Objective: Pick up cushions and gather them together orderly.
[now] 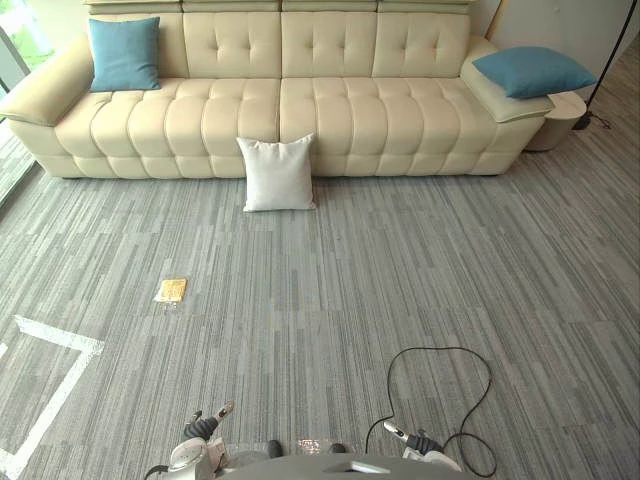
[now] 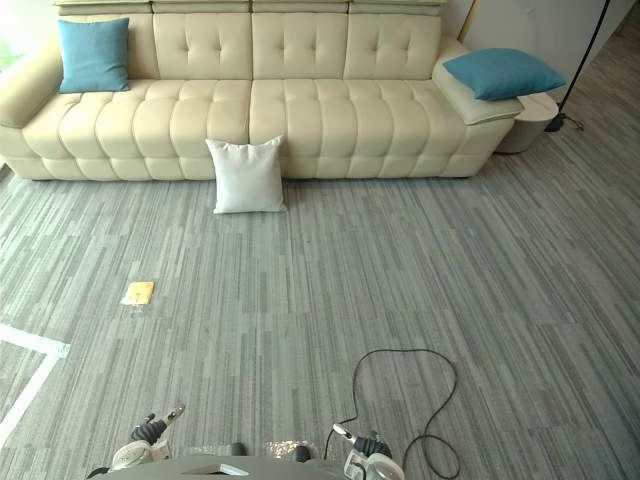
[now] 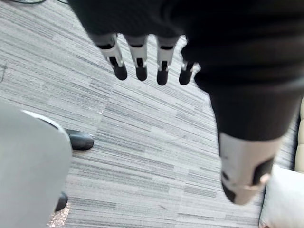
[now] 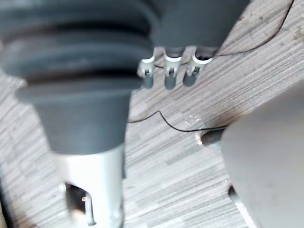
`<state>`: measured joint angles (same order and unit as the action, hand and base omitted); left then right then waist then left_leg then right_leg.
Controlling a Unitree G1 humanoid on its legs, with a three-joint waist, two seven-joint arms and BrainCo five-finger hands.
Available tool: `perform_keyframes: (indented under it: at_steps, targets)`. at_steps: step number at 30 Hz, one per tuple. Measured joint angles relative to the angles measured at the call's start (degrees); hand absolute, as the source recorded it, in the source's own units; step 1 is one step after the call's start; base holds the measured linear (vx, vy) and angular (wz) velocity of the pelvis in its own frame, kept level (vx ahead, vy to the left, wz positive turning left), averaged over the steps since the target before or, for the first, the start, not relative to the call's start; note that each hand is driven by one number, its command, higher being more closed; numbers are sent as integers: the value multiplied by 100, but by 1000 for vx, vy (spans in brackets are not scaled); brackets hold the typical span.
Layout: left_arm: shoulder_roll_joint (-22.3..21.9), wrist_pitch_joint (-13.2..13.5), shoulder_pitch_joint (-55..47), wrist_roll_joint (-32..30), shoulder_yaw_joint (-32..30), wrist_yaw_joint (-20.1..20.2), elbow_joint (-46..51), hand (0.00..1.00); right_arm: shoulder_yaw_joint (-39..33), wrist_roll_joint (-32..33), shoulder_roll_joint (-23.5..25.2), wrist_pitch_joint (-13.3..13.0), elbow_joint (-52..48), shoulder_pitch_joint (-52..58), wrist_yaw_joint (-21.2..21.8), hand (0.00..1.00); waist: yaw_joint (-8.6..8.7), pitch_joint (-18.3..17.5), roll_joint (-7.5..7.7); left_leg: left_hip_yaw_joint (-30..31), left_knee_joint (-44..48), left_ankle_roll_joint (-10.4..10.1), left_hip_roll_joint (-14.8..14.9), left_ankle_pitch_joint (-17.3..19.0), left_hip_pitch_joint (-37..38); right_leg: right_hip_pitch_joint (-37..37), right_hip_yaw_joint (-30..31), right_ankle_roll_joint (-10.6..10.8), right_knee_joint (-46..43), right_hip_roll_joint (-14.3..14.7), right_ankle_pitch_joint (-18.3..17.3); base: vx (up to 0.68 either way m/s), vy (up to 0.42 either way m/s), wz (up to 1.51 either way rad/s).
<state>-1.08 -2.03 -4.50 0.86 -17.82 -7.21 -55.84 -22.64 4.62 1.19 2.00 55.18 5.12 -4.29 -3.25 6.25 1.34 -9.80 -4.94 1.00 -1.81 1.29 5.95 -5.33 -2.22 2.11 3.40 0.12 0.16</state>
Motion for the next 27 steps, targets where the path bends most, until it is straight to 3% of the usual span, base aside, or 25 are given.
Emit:
perform_keyframes:
  at_steps: [4,7,9,11,12,14,16,18,19,21,23,24,25,26,27]
  targets:
    - [25,-11,45,2,0,5,1,0,-7,-3,-2,30,-9,-19,0,0,-16,-4,24,-136,7,62,-28,85,-112,183,19,99,-132,-59,-87,16,5,-4]
    - [54,-13,49,1,14,6,7,0,-14,-5,6,44,-30,-24,1,0,-23,9,56,-359,82,146,-59,269,-70,425,-34,231,-766,-179,-472,111,60,8]
    - [37,-16,96,-3,62,7,19,0,-12,-51,-37,46,-83,-30,4,0,-88,51,10,-444,677,180,28,696,-167,863,-158,343,-1977,-245,-751,128,82,-7]
    - [64,-27,98,-118,111,12,18,0,-5,-48,-49,43,-253,1,5,0,-81,96,-68,-406,1172,203,117,1065,-183,1477,-270,262,-3440,-319,-849,165,117,-4]
    - [91,-38,120,-155,115,12,25,0,-3,-47,-8,20,-319,1,5,0,-61,59,23,-371,1426,255,116,1260,-165,1814,-347,194,-4276,-445,-977,256,137,9]
    - [123,-61,149,-173,115,14,17,0,-1,-47,17,3,-323,13,5,0,3,45,72,-250,1611,248,127,1497,-33,2090,-396,223,-4920,-496,-1285,268,84,21]
    - [114,-67,171,-177,122,14,17,0,-6,-47,32,-23,-385,-24,5,0,55,48,71,-130,1573,216,127,1595,129,2396,-492,294,-5085,-501,-1505,335,32,35]
    - [76,-92,203,-178,125,9,16,0,-84,-42,32,-30,-420,-85,5,0,75,78,45,-41,1396,167,151,1665,344,2729,-677,208,-4960,-429,-1661,462,-29,32]
    - [15,-132,243,-179,147,7,16,0,-119,-13,-16,-49,-438,-171,5,0,145,168,-88,7,1178,115,320,1731,658,2961,-959,38,-4513,-201,-1610,460,-70,25]
    - [-18,-134,308,-183,236,12,16,0,-115,1,-22,-62,-480,-236,4,0,210,239,-205,61,1034,68,501,1753,875,3140,-1152,-127,-3952,19,-1404,451,-89,35]
    - [-58,-132,441,-226,398,25,11,0,-105,15,9,-67,-482,-274,3,0,255,279,-108,325,1035,15,513,1761,1083,3331,-1021,-181,-2613,129,-612,594,-155,60]
    - [-90,-132,442,-226,424,36,9,0,-98,12,10,-64,-478,-258,3,0,260,279,-76,399,1041,-24,490,1781,1153,3297,-921,-186,-2296,114,-425,647,-211,70]
    - [-167,-130,441,-229,415,48,-20,0,-115,30,23,-62,-478,-254,7,0,299,282,-68,586,1105,-98,497,1813,1347,3246,-790,-503,-2327,57,463,526,-188,48]
    - [-220,-126,492,-231,417,49,-71,0,-128,35,-22,-68,-497,-330,10,0,301,295,-165,657,1181,-148,604,1779,1386,3295,-888,-503,-2648,91,171,624,-258,54]
    - [-293,-125,592,-236,421,58,-123,0,-124,16,-32,-91,-514,-411,12,0,326,329,-259,701,1400,-416,667,1546,1311,3355,-985,-604,-3028,32,-178,616,-283,33]
